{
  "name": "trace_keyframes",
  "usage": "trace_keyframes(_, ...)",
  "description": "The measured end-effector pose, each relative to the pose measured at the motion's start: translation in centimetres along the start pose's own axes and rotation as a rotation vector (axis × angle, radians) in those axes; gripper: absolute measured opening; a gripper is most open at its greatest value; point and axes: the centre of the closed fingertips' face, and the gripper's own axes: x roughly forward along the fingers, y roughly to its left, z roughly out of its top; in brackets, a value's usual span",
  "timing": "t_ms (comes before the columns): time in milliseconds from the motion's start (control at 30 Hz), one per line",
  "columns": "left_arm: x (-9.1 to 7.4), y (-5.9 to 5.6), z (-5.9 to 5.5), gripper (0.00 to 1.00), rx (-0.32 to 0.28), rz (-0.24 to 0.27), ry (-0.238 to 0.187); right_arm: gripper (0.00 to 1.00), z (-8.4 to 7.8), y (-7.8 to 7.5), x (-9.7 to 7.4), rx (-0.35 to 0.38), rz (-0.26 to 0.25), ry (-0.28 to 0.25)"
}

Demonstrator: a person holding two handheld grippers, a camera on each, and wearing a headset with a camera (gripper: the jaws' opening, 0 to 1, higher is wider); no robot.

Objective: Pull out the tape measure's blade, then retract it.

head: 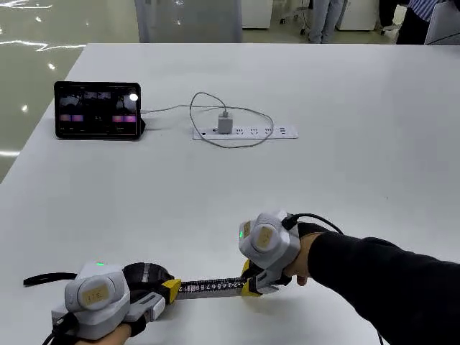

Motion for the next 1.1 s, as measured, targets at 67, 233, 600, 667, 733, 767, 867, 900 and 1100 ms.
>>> trace_keyframes(67, 0.0, 0.0, 0.0, 0.62, 0.0, -0.001, -0.002, 0.11, 0.0, 0.0, 0.1, 0.001, 0.002, 0.0)
trace_keyframes(233, -0.1, 0.0, 0.1, 0.62, -0.005, -0.003, -0.003, 0.11, 0.3, 0.0, 0.2, 0.007, 0.005, -0.005)
trace_keyframes(600, -0.1, 0.1, 0.1, 0.62, -0.007, -0.005, -0.004, 0.11, 0.9, 0.0, 0.6, 0.007, 0.01, -0.018)
trace_keyframes(667, -0.1, 0.1, 0.1, 0.62, -0.008, -0.005, -0.004, 0.11, 1.0, 0.0, 0.6, 0.006, 0.011, -0.021)
trace_keyframes(733, -0.1, 0.1, 0.1, 0.62, -0.008, -0.006, -0.004, 0.11, 1.2, 0.0, 0.7, 0.007, 0.012, -0.023)
trace_keyframes(767, -0.1, 0.1, 0.1, 0.62, -0.008, -0.006, -0.004, 0.11, 1.2, 0.0, 0.7, 0.006, 0.013, -0.026)
trace_keyframes(867, -0.1, 0.1, 0.1, 0.61, -0.014, -0.008, -0.005, 0.11, 1.5, 0.0, 0.8, 0.006, 0.016, -0.031)
trace_keyframes(900, -0.1, 0.0, 0.1, 0.61, -0.015, -0.008, -0.003, 0.11, 1.6, 0.0, 0.8, 0.003, 0.016, -0.035)
trace_keyframes(1100, -0.1, 0.1, 0.1, 0.61, -0.013, -0.01, -0.003, 0.11, 2.0, 0.1, 1.0, 0.0, 0.019, -0.038)
